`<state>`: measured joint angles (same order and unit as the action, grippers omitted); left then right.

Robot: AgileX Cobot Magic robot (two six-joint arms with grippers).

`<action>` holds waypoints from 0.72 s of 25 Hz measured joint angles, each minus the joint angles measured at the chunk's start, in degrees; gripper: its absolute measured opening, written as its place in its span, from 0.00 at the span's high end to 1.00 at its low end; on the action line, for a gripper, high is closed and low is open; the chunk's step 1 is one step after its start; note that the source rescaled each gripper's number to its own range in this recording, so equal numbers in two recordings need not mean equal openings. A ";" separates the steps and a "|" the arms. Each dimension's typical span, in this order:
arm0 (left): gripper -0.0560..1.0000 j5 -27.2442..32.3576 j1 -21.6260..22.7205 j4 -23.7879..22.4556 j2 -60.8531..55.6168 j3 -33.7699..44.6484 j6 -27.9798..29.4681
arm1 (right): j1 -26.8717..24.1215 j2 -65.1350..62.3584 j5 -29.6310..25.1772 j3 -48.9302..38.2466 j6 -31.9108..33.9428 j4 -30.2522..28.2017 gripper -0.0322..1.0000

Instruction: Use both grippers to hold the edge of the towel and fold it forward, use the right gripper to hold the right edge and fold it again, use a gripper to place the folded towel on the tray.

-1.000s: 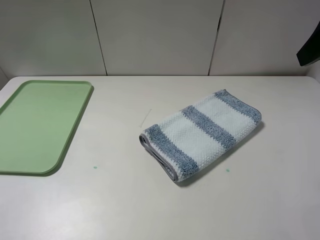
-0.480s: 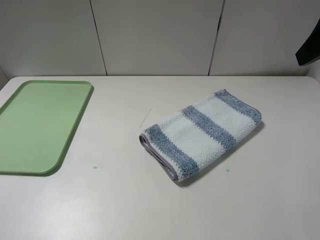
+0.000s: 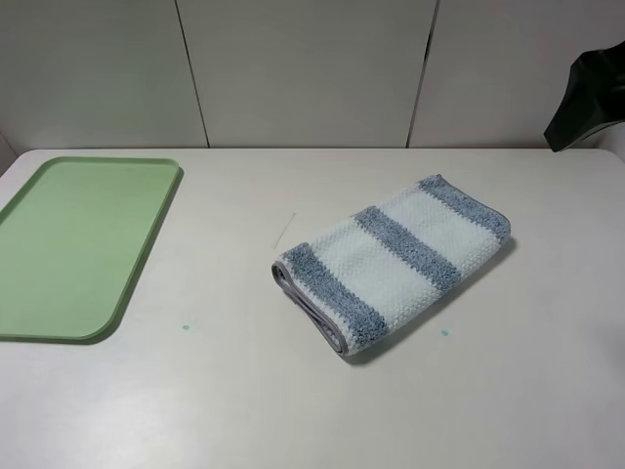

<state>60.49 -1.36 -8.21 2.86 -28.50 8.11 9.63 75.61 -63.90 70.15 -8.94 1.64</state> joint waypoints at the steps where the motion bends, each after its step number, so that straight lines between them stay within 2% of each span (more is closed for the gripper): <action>1: 0.05 0.00 0.06 0.00 0.00 0.00 0.00 | 0.00 1.51 1.10 0.00 -0.96 -0.86 0.00; 8: 0.05 0.00 0.13 0.00 0.00 0.00 0.00 | 0.00 14.32 6.84 1.30 -6.41 -1.95 0.00; 12: 0.05 0.00 0.13 0.00 0.00 0.00 0.00 | 0.00 22.03 6.90 7.07 -8.84 -1.95 0.00; 18: 0.05 0.00 0.13 0.00 0.00 0.00 0.00 | 0.00 32.38 7.07 16.40 -16.97 -0.86 0.00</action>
<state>60.49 -1.23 -8.21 2.86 -28.50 8.11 9.63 108.00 -56.83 86.55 -25.90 0.78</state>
